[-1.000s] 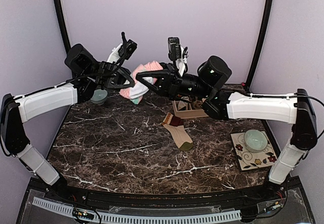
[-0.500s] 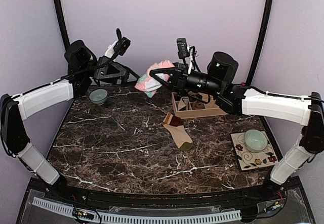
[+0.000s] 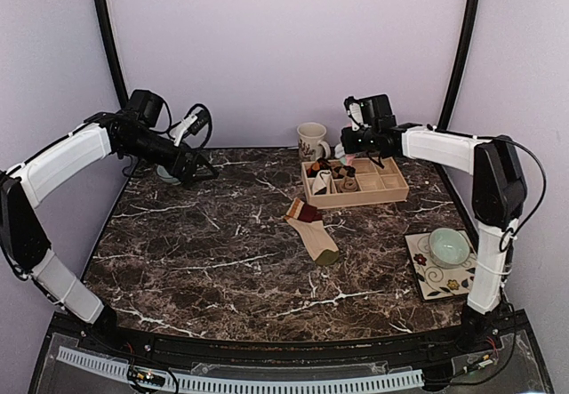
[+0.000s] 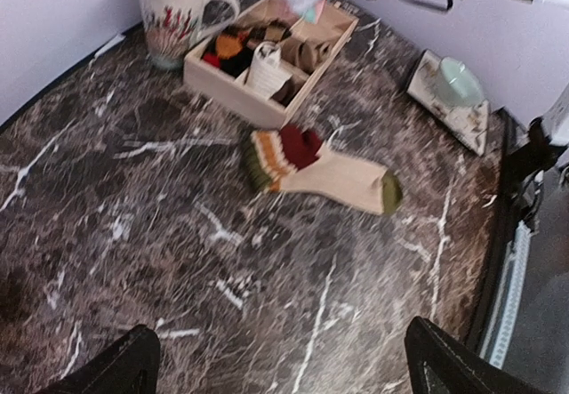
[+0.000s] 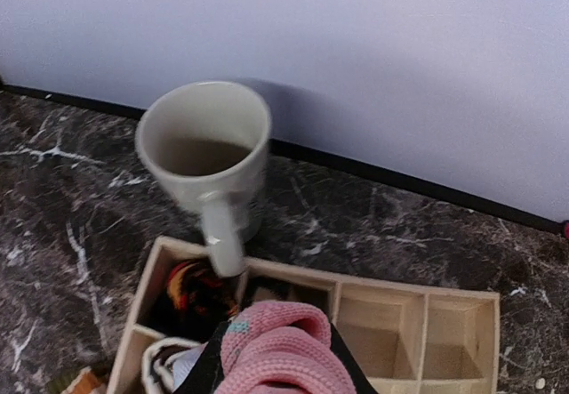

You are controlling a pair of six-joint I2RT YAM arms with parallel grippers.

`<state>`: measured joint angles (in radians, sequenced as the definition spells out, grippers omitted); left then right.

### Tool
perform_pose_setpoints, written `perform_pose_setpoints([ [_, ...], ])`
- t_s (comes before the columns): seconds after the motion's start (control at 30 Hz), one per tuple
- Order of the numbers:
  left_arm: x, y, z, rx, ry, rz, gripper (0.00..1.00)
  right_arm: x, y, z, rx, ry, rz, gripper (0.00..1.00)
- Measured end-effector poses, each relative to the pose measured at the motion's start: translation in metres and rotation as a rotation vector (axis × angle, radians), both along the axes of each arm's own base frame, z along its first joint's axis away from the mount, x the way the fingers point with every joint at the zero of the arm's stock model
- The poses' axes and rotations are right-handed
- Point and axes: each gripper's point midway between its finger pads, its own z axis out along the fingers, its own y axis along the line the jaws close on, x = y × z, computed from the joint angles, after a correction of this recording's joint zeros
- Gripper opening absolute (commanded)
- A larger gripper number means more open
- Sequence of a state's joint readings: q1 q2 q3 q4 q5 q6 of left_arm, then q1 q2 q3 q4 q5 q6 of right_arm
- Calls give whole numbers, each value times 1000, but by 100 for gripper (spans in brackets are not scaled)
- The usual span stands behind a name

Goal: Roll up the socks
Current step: Place the sock in the storage box.

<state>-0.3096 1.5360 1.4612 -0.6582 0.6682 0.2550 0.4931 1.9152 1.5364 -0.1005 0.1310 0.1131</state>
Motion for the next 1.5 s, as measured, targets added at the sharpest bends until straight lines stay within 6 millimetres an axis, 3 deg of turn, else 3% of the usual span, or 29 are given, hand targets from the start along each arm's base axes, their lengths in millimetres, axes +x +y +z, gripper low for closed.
perform_pose_setpoints([
  [0.1, -10, 20, -31, 120, 5, 15, 99, 41, -29, -15, -48, 23, -90, 0],
  [0.23, -14, 32, -31, 174, -42, 28, 99, 80, -61, -33, -93, 37, -173, 0],
  [0.43, -8, 35, -32, 197, -47, 45, 99, 102, -88, -66, -139, 81, -230, 0],
  [0.63, 5, 31, -34, 199, -25, 45, 99, 114, -87, -76, -149, 73, -236, 0],
  [1.03, 13, 24, -27, 174, 0, 44, 99, 117, -85, -88, -154, 55, -244, 0],
  [1.33, 12, 23, -26, 163, 8, 42, 99, 92, -76, -88, -240, 17, -261, 0],
  [1.5, 11, 22, -26, 155, 15, 44, 99, 75, -74, -98, -283, 40, -263, 0],
])
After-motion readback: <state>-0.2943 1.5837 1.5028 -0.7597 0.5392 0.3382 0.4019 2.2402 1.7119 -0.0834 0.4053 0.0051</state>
